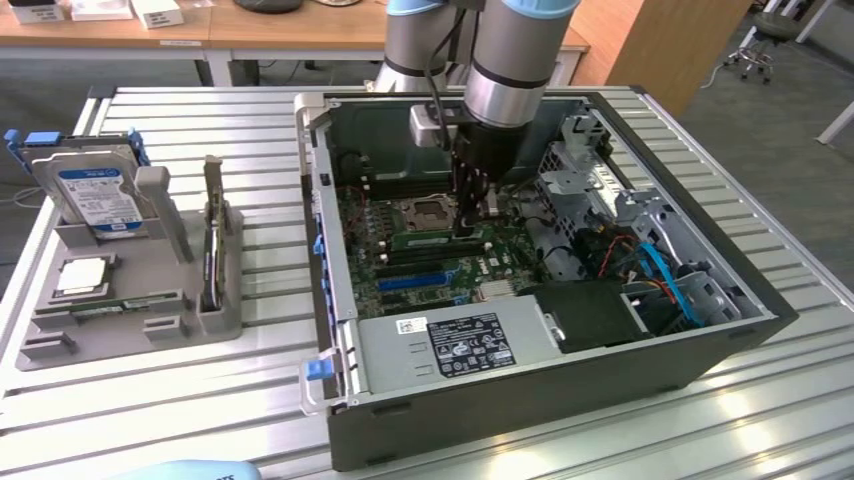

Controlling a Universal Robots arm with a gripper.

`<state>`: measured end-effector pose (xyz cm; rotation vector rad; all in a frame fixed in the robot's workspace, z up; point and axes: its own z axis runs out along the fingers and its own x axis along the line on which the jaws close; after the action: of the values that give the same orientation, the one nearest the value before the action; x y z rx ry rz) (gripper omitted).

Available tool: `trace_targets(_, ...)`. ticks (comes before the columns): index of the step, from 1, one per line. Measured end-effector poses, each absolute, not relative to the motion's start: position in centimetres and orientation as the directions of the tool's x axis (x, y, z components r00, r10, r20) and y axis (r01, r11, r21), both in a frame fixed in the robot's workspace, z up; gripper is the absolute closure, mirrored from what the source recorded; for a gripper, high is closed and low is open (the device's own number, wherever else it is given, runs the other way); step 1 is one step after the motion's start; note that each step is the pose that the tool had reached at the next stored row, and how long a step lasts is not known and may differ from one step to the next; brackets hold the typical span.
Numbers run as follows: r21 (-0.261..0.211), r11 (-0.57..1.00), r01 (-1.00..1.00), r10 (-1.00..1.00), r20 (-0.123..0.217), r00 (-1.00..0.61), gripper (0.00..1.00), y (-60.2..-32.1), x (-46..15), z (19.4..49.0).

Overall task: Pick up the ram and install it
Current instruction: 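Insert the ram into the slot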

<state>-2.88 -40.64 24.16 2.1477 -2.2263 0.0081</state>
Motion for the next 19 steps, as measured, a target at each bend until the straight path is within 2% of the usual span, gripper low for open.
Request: trace_targets(19, 0.03, 0.013, -0.999, -0.999, 0.038, -0.012, 0.88, -40.63, -2.88, 23.98)
